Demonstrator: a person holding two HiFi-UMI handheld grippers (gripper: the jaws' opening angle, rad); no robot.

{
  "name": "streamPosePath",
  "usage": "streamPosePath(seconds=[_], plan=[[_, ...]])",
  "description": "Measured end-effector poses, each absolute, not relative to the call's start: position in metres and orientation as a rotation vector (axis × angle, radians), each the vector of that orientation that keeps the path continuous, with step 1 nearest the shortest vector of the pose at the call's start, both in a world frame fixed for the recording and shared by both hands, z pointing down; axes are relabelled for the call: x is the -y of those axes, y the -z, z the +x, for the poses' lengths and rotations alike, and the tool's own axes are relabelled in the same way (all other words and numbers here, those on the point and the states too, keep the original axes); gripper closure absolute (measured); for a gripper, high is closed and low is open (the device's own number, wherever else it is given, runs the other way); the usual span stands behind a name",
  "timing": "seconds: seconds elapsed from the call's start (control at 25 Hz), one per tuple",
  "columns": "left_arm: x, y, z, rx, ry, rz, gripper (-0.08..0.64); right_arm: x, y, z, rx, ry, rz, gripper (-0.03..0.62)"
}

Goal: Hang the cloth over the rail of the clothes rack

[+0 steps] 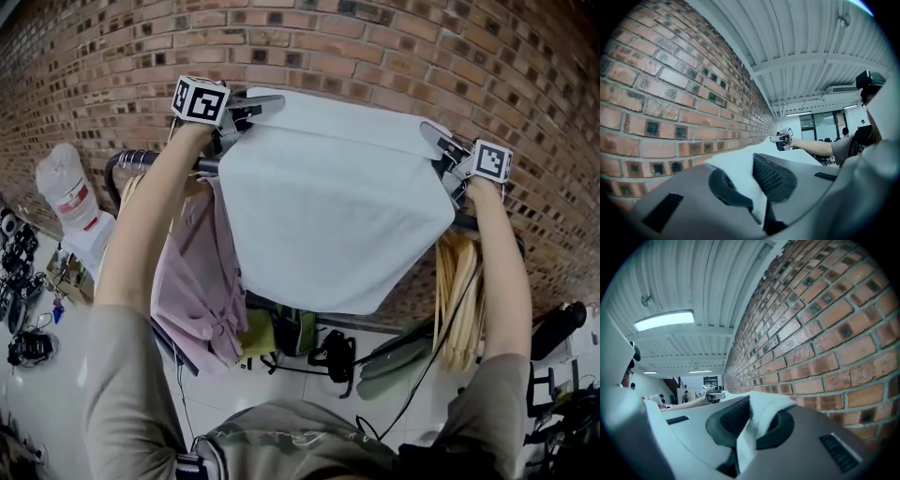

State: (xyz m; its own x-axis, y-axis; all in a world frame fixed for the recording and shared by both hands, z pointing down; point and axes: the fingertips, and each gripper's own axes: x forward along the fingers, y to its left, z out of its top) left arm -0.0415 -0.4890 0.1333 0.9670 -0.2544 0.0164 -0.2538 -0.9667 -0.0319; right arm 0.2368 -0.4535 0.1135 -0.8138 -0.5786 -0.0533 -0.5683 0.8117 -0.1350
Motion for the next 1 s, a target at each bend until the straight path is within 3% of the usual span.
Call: streamPosePath(seconds=[0.68, 0.72, 0.76, 0.8, 1.0], plan=[[0.483, -0.154, -0.034, -0.357, 0.101, -3.237, 0.538, 0.448, -0.13, 0.237, -2.893, 0.33, -0.943, 0.568], [0.484, -0.154, -0.034, -0.361, 0.112, -3.233, 0.538, 0.449, -0.132, 0.237, -2.891, 0.344, -0.954, 0.56], [0.484, -0.154, -0.034, -0.363, 0.12, -3.228, 0.537, 0.449, -0.132, 0.237, -2.89, 0.353, -0.96, 0.496], [0.483, -0.154, -0.034, -0.361, 0.127, -3.228, 0.537, 0.449, -0.132, 0.236, -2.89, 0.356, -0.962, 0.474], [0.478, -0.154, -0.034, -0.339, 0.134, -3.262, 0.525, 0.443, -0.123, 0.236, -2.874, 0.335, -0.935, 0.453]])
